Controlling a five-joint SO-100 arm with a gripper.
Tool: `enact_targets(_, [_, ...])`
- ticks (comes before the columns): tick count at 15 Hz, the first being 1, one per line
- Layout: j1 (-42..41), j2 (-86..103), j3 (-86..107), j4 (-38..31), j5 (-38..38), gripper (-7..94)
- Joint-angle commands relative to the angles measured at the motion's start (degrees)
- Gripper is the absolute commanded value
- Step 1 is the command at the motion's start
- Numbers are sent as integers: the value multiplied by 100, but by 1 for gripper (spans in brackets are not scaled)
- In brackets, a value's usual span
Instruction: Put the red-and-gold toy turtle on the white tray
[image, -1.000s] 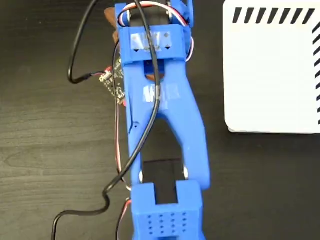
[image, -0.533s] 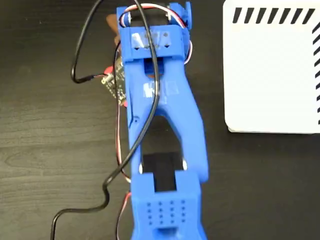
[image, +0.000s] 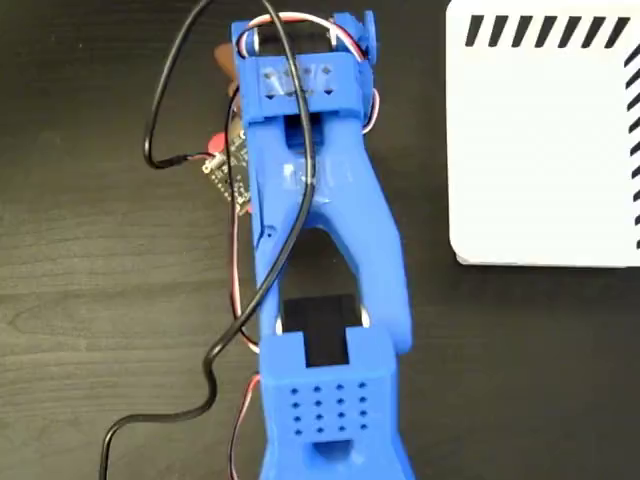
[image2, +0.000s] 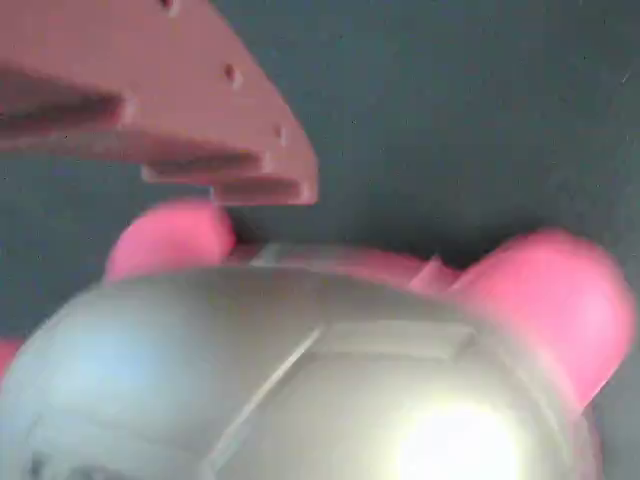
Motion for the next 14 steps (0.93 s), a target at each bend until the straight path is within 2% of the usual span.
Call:
enact_targets(1, [53, 220, -79, -9, -44, 86])
enact_targets(3, [62, 158, -79, -26, -44, 83])
enact_targets(8, [105, 62, -88, -123, -44, 53])
enact_targets(11, [114, 62, -79, -211, -26, 20])
enact_targets(12, [114, 62, -79, -220, -26, 12])
enact_targets(14, [97, 79, -79, -220, -9, 5])
